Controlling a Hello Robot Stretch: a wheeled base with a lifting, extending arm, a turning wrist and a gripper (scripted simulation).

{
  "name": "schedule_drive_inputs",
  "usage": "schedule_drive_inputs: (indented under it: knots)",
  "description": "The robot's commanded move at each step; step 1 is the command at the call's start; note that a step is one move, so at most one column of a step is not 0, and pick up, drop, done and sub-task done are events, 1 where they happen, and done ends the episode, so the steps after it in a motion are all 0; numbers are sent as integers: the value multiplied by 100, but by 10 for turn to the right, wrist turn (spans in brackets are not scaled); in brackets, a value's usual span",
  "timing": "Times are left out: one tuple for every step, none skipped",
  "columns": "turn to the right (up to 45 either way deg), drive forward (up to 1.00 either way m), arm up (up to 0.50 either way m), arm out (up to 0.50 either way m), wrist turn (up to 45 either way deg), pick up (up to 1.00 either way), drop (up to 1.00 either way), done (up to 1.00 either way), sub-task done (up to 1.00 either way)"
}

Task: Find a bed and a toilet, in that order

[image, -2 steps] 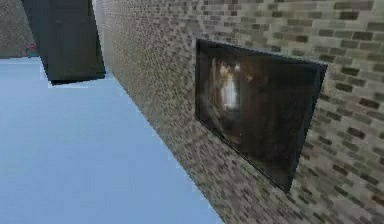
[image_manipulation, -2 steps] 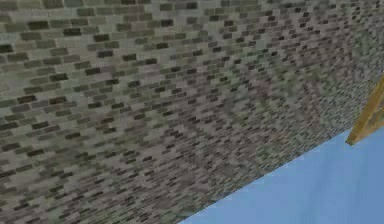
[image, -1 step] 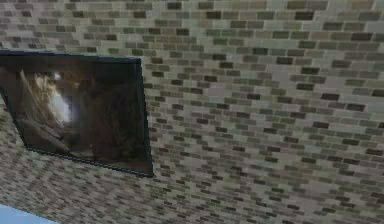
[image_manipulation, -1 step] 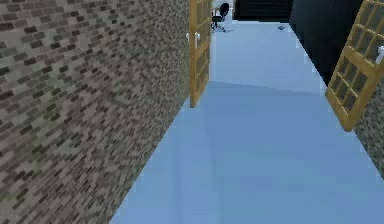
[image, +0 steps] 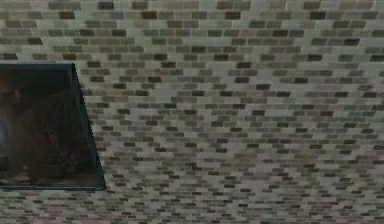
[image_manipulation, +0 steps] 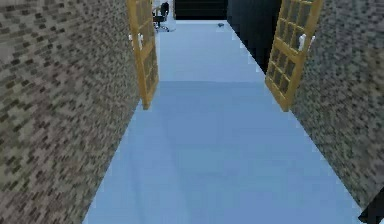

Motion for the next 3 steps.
schedule_drive_inputs:
  knots:
    - [0,5,0,0,0,0,0,0,0]
    - [-450,0,0,0,0,0,0,0,0]
    - [-240,0,0,0,0,0,0,0,0]
